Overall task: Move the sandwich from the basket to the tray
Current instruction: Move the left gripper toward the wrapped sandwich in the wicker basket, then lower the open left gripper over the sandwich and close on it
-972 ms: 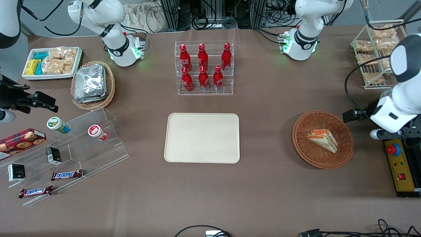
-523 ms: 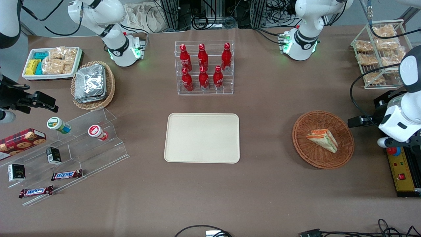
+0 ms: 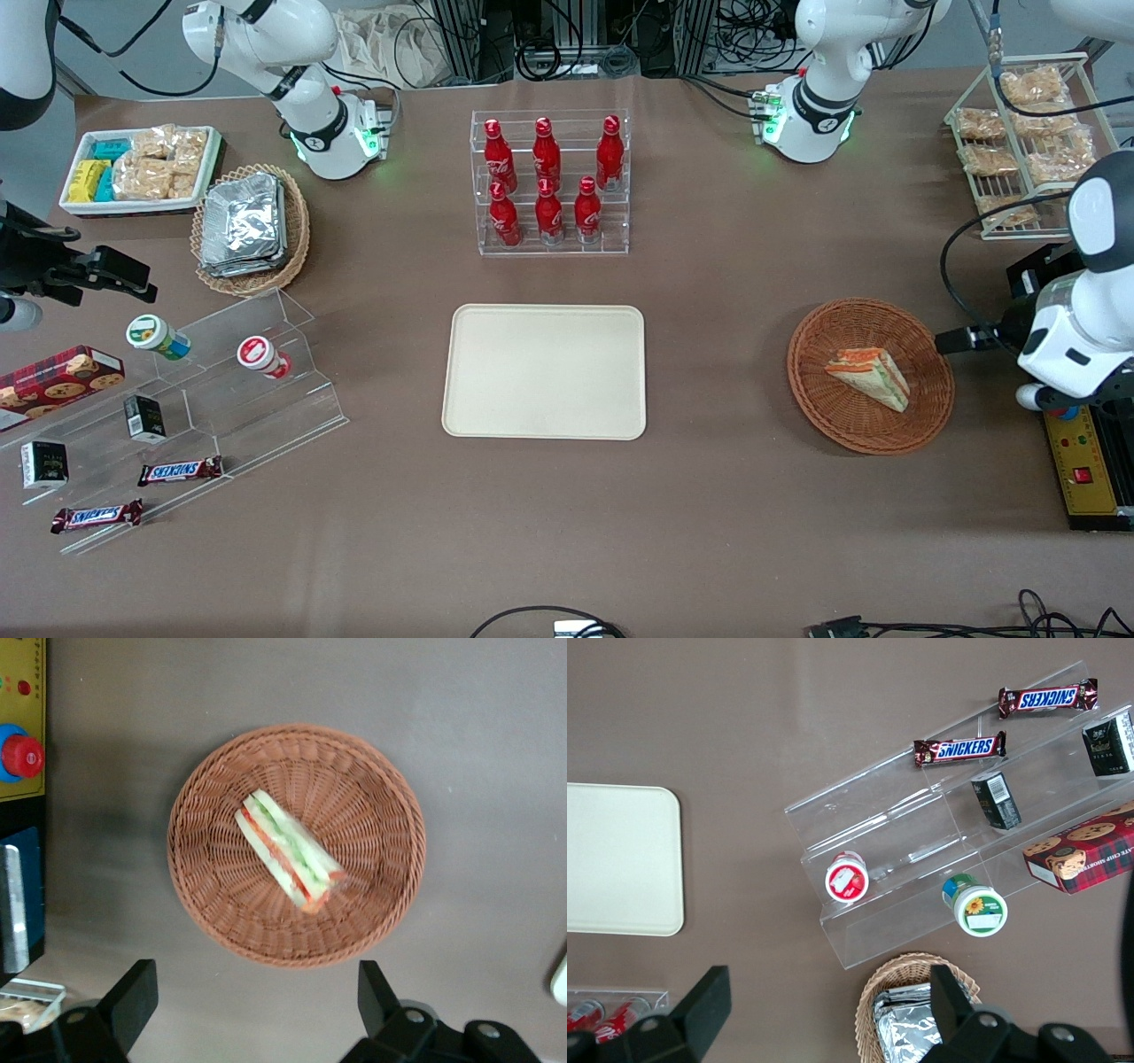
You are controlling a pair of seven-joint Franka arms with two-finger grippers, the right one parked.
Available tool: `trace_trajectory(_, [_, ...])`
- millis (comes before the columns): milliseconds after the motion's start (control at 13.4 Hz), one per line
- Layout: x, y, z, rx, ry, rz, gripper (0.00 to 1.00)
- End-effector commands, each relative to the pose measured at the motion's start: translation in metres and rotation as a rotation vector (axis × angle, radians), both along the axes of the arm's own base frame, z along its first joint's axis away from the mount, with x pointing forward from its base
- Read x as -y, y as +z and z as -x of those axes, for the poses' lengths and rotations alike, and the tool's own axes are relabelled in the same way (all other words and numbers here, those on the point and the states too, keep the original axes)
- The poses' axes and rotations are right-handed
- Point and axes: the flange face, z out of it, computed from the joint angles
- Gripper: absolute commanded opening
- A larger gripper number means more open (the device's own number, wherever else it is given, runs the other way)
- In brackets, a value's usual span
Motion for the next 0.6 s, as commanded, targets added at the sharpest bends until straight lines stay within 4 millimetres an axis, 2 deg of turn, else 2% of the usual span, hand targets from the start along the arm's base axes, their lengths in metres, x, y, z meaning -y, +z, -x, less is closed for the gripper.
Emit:
trace_trajectory(0, [0.000,-0.046,-0.010,-0.004,0.204,0.014,1.00])
trace_trajectory(374, [0.009,-0.098,-0.016,-0.014,0.702,-0.062,1.00])
trace_trajectory(523, [0.013,-0.116,-0.019,-0.025,0.842,-0.085,1.00])
